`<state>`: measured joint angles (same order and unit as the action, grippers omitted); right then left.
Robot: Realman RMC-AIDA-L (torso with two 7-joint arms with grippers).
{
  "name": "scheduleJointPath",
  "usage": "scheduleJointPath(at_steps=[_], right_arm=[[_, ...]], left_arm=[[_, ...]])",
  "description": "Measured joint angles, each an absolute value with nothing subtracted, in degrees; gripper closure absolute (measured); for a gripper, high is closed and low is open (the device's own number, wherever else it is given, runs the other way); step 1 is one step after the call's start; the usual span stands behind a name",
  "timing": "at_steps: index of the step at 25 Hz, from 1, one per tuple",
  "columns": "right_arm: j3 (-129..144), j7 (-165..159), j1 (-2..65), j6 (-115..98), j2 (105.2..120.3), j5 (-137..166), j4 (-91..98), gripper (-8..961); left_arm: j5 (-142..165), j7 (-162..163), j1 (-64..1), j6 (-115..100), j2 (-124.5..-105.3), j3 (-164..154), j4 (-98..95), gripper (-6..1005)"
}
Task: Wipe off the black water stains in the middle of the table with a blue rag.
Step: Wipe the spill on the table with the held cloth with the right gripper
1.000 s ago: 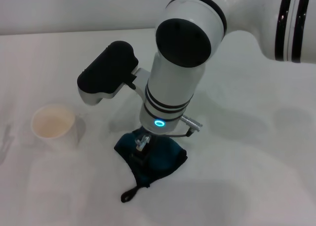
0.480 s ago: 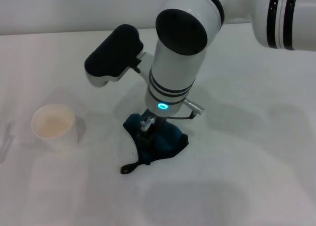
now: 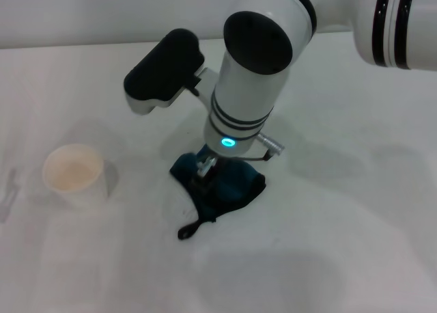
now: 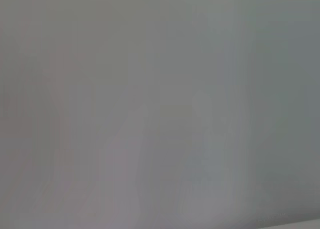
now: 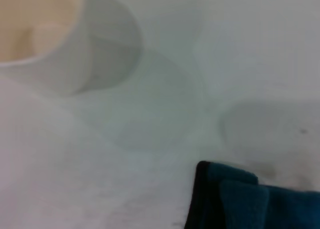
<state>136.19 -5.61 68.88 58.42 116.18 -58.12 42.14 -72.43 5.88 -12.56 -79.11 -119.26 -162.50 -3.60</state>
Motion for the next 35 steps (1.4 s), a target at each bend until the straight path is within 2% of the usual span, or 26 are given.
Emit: scheduleJointPath(at_steps=[14, 35], right_arm=[[137.35, -2.02, 68.77, 56.44, 116.20, -65.35, 49.13, 888], [136.75, -7.32, 70.23, 58.16, 116.19, -58.82, 40.24, 888]], left_arm=[[-72.43, 5.89, -12.55, -79.11, -119.26, -162.67, -3.78, 126], [-72.51, 5.89, -12.39, -79.10, -119.19, -162.35, -3.96, 126]])
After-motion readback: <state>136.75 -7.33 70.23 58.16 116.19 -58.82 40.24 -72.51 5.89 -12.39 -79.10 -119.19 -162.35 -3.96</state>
